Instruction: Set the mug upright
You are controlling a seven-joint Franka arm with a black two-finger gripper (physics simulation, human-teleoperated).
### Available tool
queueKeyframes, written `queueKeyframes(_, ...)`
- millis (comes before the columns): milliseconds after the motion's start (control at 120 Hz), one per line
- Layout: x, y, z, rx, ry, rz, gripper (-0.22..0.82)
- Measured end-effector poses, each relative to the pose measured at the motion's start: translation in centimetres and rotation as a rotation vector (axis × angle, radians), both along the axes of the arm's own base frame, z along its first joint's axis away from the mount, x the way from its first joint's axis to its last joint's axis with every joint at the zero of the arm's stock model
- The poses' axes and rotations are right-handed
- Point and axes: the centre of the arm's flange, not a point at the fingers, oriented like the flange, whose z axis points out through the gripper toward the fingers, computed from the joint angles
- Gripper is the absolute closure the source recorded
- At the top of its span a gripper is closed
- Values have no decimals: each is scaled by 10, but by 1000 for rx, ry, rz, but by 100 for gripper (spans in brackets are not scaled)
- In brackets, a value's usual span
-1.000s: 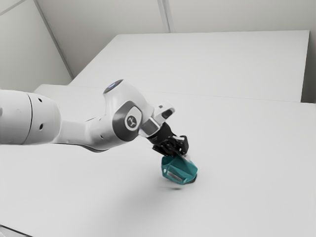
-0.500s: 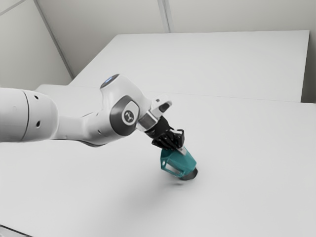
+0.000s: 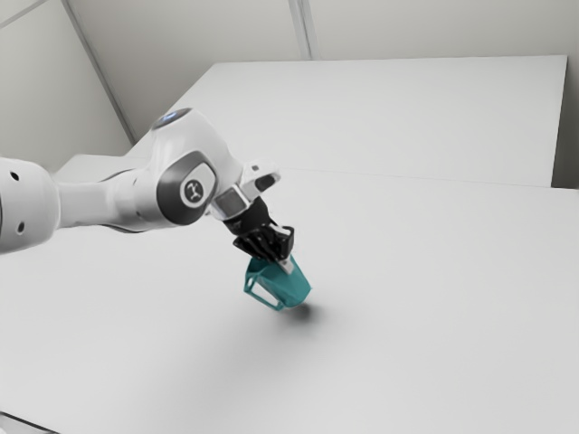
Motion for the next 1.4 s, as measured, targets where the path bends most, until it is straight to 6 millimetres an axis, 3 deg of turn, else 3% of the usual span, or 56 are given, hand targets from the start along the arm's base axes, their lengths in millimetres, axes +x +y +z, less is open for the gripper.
queueKeyframes(508,3,111,-7,259,97,59,78)
queueKeyframes(1167,6,167,-24,341,150,137,78)
queueKeyframes(1400,25,171,-33,338,141,157,78)
